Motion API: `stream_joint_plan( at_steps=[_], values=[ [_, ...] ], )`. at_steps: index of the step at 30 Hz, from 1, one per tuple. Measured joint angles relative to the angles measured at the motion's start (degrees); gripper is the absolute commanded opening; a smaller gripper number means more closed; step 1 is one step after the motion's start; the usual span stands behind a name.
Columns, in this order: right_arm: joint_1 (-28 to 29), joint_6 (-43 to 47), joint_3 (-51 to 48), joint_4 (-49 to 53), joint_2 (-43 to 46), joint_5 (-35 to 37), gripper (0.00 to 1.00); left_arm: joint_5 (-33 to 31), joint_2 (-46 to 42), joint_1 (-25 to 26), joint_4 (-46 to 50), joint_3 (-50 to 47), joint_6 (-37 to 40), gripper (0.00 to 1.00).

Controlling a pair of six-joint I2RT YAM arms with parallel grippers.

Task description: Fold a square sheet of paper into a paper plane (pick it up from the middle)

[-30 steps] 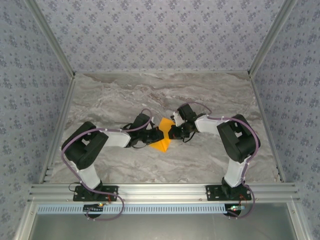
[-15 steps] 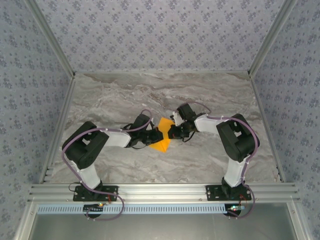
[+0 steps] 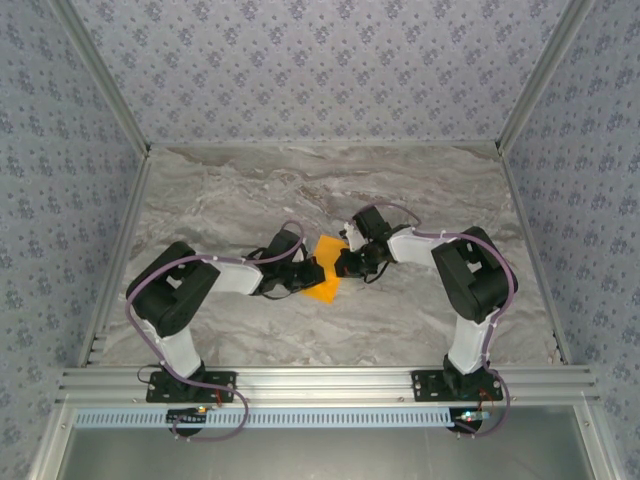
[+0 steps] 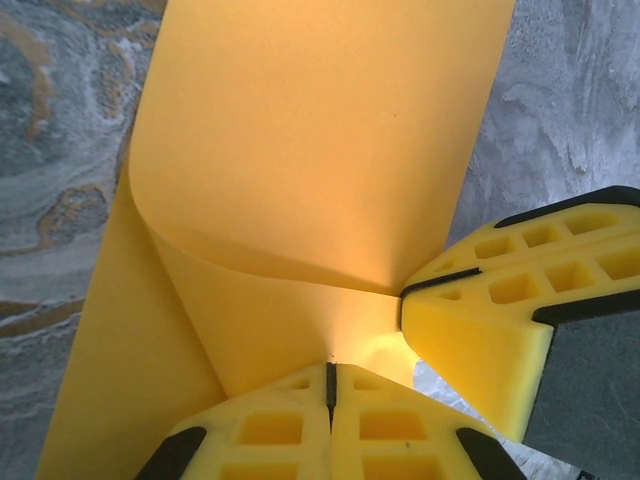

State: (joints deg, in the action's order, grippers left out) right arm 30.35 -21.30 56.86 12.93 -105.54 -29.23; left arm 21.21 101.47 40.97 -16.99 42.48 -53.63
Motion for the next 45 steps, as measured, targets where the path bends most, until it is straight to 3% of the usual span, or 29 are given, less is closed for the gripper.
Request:
stream_joint_plan(
  at_steps=[4, 8, 10, 14, 18, 28, 45],
  values=[
    [0.0, -0.9, -0.1, 1.1, 1.6, 2.1, 0.30, -0.7, 0.0, 0.3, 1.2, 0.5, 0.0, 0.05],
    [-0.5, -2.3, -1.8, 2.8, 7.6, 7.1, 0.32, -1.6, 0.0, 0.7, 2.3, 1.0, 0.0, 0.04],
    [-0.3, -3.5, -2.5, 2.8, 10.7, 8.7, 0.28, -1.9, 0.0, 0.8, 2.4, 1.0, 0.0, 0.04],
    [2.6, -6.5, -4.0, 1.9, 13.4, 9.4, 0.09, -2.6, 0.0, 1.0, 3.1, 1.4, 0.0, 0.03],
    [6.8, -10.4, -7.2, -0.6, 13.4, 8.9, 0.03, -2.6, 0.0, 1.1, 3.4, 1.5, 0.0, 0.02],
    [11.0, -16.0, -9.8, -5.7, 12.8, 6.9, 0.01, -2.8, -0.1, 1.2, 3.3, 1.5, -0.1, 0.01],
    [13.1, -18.0, -12.2, -7.7, 10.0, 7.6, 0.01, -3.1, -0.2, 1.2, 1.6, 0.5, -1.6, 0.00]
  ],
)
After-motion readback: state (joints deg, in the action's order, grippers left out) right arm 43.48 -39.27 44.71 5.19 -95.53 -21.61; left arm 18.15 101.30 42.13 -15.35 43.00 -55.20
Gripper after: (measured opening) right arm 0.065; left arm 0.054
